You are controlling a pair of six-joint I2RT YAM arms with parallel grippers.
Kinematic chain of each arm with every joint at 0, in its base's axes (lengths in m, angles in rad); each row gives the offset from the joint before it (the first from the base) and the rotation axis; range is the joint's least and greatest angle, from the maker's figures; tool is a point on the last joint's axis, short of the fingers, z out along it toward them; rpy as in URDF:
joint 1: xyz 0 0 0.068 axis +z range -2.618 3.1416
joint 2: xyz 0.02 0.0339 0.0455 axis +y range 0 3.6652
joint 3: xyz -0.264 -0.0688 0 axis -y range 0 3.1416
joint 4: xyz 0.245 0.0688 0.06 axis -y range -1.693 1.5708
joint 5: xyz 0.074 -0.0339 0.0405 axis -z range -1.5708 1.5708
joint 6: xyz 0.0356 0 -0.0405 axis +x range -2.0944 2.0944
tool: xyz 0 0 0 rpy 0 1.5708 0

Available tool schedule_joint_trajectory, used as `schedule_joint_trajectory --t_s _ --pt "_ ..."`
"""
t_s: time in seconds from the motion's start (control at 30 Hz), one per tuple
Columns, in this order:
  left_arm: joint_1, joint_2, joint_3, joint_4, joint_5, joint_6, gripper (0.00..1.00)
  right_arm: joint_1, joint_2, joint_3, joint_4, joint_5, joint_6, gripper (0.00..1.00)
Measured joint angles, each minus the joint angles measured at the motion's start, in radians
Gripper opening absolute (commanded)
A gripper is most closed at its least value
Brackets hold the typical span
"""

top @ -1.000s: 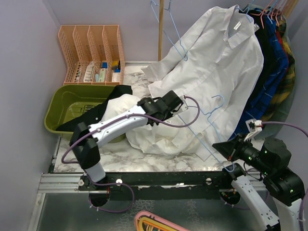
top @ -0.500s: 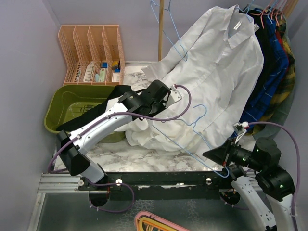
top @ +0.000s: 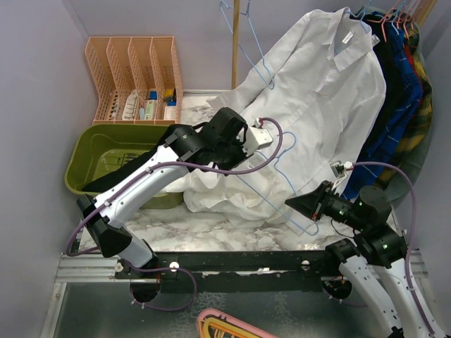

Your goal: Place the shirt on the hanger

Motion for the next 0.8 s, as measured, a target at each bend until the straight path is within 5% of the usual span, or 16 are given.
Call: schedule_joint_trajectory --t_s 0.4,0.8 --pt "0.000 0.000 0.162 -0.031 0.013 0.005 0.00 0.000 0.122 -0.152 0.409 -0.017 0.076 0.01" --pt "0.000 0.000 0.164 -0.018 -0.007 0.015 0.00 0.001 0.267 -0.185 0.661 -0.065 0.123 0.01"
